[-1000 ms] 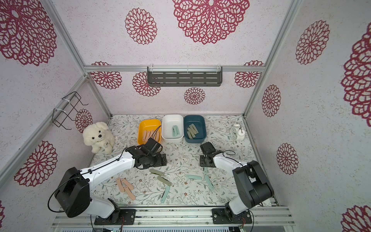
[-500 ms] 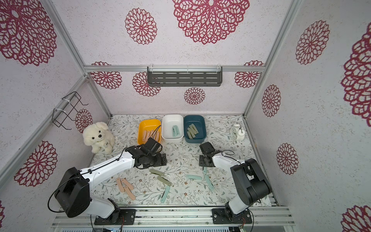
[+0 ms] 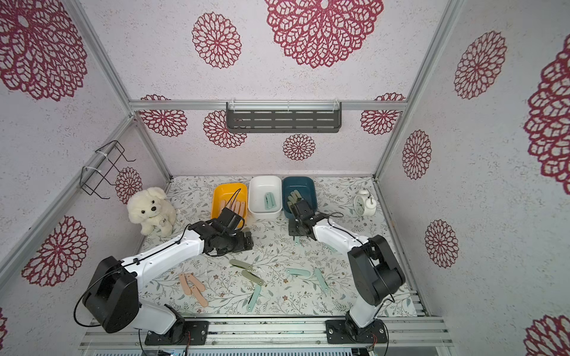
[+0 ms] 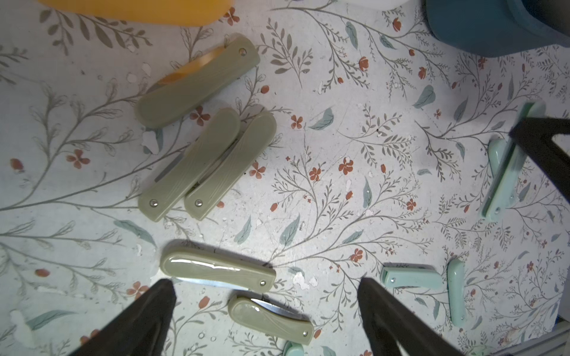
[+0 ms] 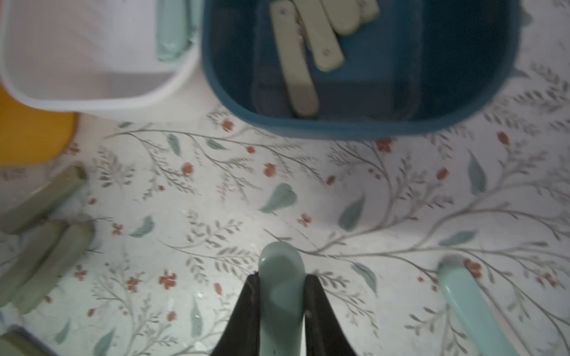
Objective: Place the fruit knives into the storage box by color
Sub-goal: Pick up the fruit knife from the center of the board, then place the fruit knife in the storage box.
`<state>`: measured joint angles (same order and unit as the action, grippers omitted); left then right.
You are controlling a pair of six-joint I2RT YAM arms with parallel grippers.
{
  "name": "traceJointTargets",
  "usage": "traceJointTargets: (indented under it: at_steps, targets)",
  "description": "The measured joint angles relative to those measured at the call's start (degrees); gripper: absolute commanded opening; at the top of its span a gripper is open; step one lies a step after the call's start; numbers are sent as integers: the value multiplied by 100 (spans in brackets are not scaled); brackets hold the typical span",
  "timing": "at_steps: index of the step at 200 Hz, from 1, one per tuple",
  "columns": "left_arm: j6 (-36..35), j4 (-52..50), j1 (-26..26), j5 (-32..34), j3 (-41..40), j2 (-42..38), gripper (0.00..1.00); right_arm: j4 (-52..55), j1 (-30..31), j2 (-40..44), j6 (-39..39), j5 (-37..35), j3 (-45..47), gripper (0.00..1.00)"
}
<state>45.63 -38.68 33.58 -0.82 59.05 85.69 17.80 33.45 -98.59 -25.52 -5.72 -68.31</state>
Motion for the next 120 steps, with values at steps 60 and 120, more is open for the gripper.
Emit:
traceJointTargets:
  at_steps: [60,120]
  targets:
    - [-20,-74,-245,0,2,-72,97,133,164,-2050,393,131,-3086,16]
    - [-17,-195,-262,-24,111,-79,97,933,105,-4262,833,138,-6373,21]
